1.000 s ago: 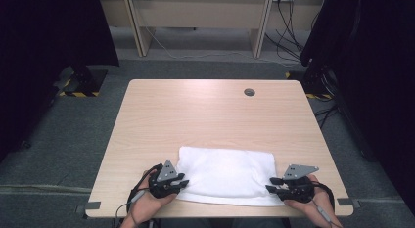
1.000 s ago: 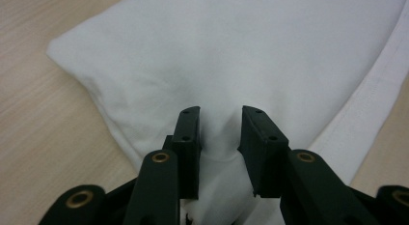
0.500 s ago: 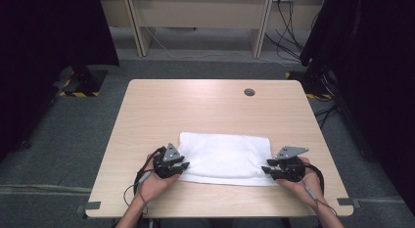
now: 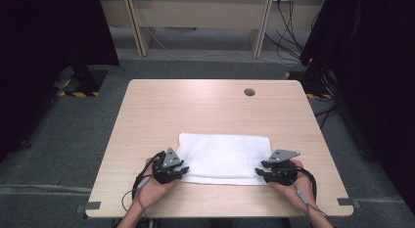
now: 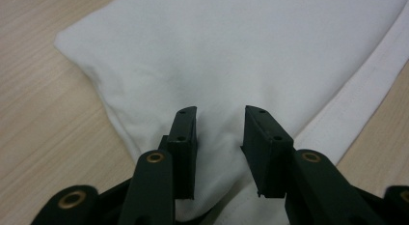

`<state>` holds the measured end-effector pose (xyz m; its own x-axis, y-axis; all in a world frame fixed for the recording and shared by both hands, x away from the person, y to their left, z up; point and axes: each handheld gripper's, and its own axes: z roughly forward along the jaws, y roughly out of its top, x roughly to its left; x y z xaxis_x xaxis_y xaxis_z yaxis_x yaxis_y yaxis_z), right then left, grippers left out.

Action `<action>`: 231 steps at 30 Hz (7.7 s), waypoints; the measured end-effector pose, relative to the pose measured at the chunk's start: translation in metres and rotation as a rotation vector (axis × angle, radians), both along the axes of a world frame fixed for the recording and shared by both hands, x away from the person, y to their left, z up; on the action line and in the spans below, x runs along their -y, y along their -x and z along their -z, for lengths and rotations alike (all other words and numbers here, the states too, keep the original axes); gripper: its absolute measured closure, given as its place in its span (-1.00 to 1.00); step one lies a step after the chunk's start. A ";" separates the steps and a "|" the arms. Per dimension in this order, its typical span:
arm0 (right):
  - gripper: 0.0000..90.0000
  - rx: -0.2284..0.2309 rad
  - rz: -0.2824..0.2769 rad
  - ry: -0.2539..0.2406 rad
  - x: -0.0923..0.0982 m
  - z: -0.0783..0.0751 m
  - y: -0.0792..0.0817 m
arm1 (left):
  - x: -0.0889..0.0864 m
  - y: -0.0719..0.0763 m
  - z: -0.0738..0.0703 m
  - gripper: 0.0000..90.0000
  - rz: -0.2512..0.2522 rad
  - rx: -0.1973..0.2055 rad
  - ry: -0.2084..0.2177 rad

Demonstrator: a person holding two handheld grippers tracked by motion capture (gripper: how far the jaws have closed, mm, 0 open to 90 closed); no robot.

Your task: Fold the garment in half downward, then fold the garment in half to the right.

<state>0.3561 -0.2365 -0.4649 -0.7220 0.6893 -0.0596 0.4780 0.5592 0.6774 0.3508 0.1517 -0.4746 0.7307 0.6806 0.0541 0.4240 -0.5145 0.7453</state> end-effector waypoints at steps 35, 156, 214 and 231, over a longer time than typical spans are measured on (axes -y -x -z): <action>0.33 0.031 0.072 -0.014 0.003 0.005 0.010 | 0.007 0.002 -0.001 0.42 -0.015 0.008 -0.027; -0.49 0.021 -0.366 -0.100 -0.156 -0.035 -0.006 | 0.006 -0.148 -0.010 0.87 -0.176 -0.228 0.052; 0.40 0.048 -0.468 0.013 -0.257 0.007 -0.025 | 0.000 -0.150 -0.008 0.86 -0.168 -0.248 0.101; 0.85 0.109 -0.434 -0.007 -0.257 0.005 -0.021 | 0.005 -0.148 -0.023 0.90 -0.165 -0.232 0.049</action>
